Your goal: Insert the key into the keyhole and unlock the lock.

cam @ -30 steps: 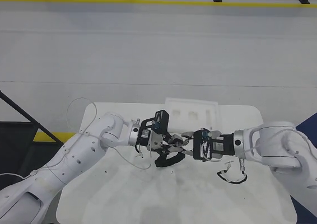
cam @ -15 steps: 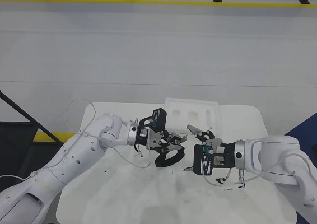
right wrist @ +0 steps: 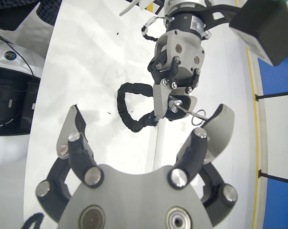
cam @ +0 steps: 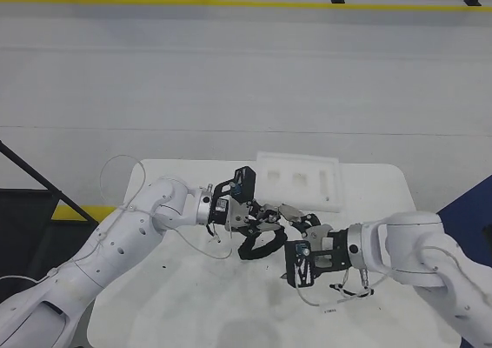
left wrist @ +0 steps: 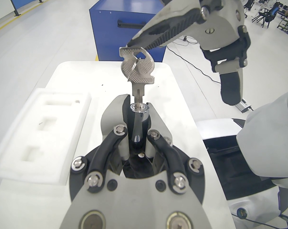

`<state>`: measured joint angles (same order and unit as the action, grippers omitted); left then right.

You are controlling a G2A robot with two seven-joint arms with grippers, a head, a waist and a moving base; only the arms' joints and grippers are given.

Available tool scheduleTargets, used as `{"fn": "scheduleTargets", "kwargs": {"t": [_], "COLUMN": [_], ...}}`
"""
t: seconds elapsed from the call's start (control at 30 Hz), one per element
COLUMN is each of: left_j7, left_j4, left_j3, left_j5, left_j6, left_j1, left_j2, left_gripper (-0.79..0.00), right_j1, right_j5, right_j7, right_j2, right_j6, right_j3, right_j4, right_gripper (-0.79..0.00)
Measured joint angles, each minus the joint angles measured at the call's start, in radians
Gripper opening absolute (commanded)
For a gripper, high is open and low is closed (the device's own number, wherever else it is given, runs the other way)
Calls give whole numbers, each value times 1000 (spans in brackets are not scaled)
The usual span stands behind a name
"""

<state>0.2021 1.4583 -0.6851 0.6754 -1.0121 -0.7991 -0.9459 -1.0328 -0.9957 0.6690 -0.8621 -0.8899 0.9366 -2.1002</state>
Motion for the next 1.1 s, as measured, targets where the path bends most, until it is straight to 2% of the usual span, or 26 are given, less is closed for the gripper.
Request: {"fn": "scheduleTargets", "kwargs": {"t": [0.23,0.43,0.67,0.83,1.03,1.1], "left_j7": [12,19,2,-11,-4,0], "left_j4": [-2,3,21,59,112,123], "left_j3": [-17,-31,-70,-112,-121,-112], "left_j5": [-1,3,10,22,19,13], "left_j6": [1,0,0,0,0,0], "left_j1": [-11,-21,-33,-54,-65,-60], "left_j2": [-3,-6,-2,12,18,16], "left_gripper": [-785,-785,-785,-785,-785,-785], "right_j1": [69,70,-38,-114,-121,-108], "right_j5": [79,82,168,245,273,274], "right_j7": [108,114,-9,-120,-244,-280], "right_j2": [-13,-10,8,15,4,-5], "right_j6": [10,82,144,125,78,70], "right_j3": [-60,-23,71,118,102,83], "right_j4": [8,-19,65,175,288,326], "right_gripper": [0,0,0,0,0,-37]}}
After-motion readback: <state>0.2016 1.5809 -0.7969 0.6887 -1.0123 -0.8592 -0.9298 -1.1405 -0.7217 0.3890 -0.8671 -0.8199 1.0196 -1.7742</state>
